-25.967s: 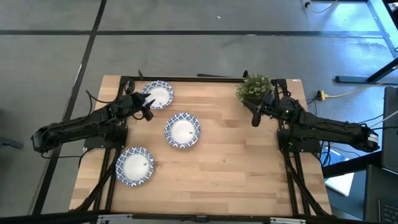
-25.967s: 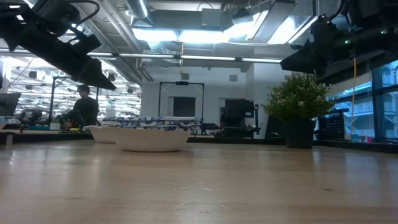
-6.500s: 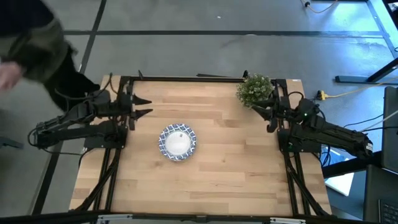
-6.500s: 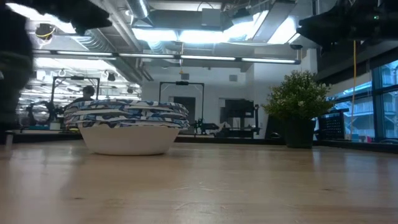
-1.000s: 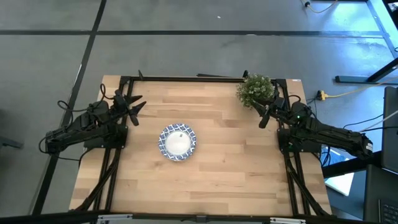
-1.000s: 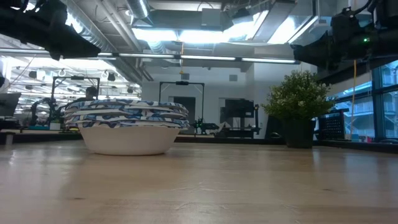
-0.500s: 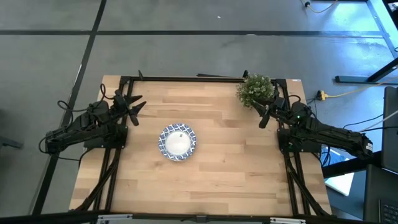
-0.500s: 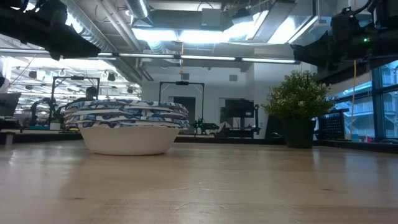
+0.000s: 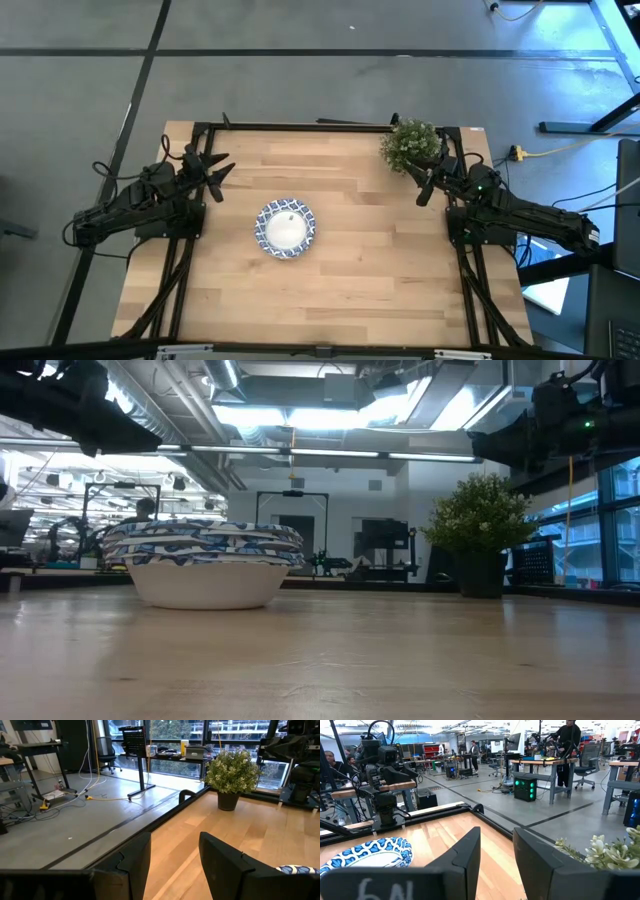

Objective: Nest bowls inside each other
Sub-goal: Return to Home Position

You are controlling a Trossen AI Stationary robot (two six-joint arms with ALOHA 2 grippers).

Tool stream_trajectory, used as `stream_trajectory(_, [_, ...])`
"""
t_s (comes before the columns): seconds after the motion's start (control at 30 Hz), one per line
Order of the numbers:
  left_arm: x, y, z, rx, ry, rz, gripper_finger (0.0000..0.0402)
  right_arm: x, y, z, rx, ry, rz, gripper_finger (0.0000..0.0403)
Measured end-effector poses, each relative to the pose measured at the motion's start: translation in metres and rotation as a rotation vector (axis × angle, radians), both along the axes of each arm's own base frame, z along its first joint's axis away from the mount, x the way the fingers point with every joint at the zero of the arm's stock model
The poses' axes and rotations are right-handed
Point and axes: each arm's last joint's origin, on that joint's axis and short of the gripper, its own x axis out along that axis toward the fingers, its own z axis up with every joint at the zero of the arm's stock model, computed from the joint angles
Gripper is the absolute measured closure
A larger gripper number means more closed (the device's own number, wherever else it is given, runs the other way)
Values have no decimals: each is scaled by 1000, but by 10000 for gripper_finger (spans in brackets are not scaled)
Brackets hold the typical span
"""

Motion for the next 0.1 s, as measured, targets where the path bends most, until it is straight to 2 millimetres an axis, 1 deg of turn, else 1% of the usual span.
stream_trajectory(0.1, [0,0,0,0,0,0,240,0,0,0,0,0,0,286])
